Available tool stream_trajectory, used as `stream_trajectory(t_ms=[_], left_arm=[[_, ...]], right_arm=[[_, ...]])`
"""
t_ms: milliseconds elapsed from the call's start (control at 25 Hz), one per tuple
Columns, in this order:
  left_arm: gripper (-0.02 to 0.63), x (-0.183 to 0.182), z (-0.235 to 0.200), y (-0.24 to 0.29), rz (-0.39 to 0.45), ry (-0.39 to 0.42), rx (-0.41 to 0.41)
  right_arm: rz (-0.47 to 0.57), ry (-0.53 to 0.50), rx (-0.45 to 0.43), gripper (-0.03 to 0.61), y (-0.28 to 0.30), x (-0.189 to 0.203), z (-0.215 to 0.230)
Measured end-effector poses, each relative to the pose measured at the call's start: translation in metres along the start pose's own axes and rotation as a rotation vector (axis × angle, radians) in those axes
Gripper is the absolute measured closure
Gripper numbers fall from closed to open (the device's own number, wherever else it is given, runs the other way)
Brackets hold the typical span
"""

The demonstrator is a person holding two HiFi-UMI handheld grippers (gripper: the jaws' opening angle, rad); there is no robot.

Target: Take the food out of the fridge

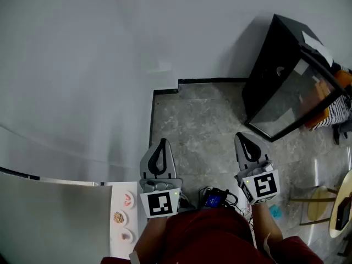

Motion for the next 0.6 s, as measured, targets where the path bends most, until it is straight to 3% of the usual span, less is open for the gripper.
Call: stream_trajectory(t_ms=[200, 600], left_arm=[[0.6, -0.002, 0.018, 0.009, -0.001, -0.001, 0.009], [0.6, 0.001, 0.065, 0.029, -0.002, 0.002, 0.015]], right_arm=[[-0.077, 0.001, 0.006, 0.557, -0.006, 0.004, 0.018], [0.038, 0.011, 0.003, 0.557, -0.014, 0.011, 0.059]])
Point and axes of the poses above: the fingertips, and each gripper's own axes: y forward along the fingers, z to its right, x out of its underside, the point moved 9 cm from there along -y, backward along the fingers, and after that the axes turned 10 degrees about -z, right-handed, at the moved point
